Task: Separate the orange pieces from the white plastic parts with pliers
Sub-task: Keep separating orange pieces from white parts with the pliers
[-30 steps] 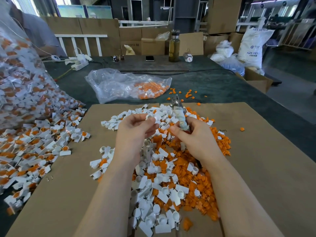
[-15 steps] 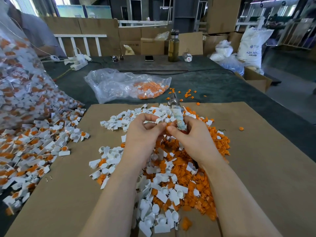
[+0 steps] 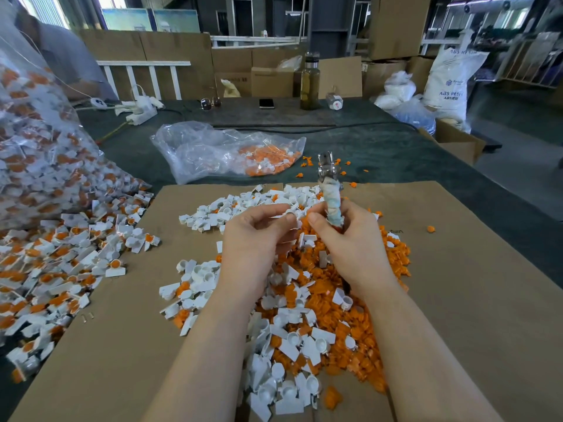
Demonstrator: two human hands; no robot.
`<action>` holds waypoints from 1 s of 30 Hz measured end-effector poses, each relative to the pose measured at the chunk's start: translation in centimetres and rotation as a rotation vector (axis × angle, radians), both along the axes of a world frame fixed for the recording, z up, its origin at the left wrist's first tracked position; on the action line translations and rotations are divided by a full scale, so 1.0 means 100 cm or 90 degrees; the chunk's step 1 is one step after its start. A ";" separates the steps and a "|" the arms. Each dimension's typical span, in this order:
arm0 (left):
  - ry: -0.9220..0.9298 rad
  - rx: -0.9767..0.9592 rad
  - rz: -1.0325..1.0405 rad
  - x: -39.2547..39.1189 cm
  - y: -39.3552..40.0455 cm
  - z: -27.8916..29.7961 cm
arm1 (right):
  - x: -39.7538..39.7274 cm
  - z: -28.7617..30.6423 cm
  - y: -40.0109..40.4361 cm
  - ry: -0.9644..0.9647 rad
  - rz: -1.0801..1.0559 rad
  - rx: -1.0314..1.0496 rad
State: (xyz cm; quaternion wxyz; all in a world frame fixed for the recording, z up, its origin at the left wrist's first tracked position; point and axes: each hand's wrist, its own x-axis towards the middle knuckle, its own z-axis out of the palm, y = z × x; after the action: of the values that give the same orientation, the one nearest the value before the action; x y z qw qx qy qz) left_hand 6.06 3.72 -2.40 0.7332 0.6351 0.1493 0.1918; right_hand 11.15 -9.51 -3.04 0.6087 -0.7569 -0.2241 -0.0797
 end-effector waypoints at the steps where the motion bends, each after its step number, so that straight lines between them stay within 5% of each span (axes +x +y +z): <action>1: -0.004 -0.023 -0.002 -0.001 -0.001 0.001 | 0.000 0.000 0.001 -0.002 -0.005 0.004; 12: -0.001 -0.100 -0.006 0.001 -0.006 0.002 | -0.003 -0.001 0.006 -0.054 -0.041 0.037; 22: -0.016 -0.087 -0.002 0.000 -0.008 0.003 | -0.003 -0.007 0.012 -0.172 -0.163 -0.076; 30: -0.012 0.060 0.078 -0.001 -0.013 0.007 | -0.006 -0.006 0.013 -0.193 -0.181 -0.098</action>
State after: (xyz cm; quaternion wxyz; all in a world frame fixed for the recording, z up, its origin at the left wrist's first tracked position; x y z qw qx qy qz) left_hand 5.96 2.42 -1.67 0.6906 0.6569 0.1714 0.2493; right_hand 10.58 -8.21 -3.69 0.4911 -0.8044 -0.2097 -0.2605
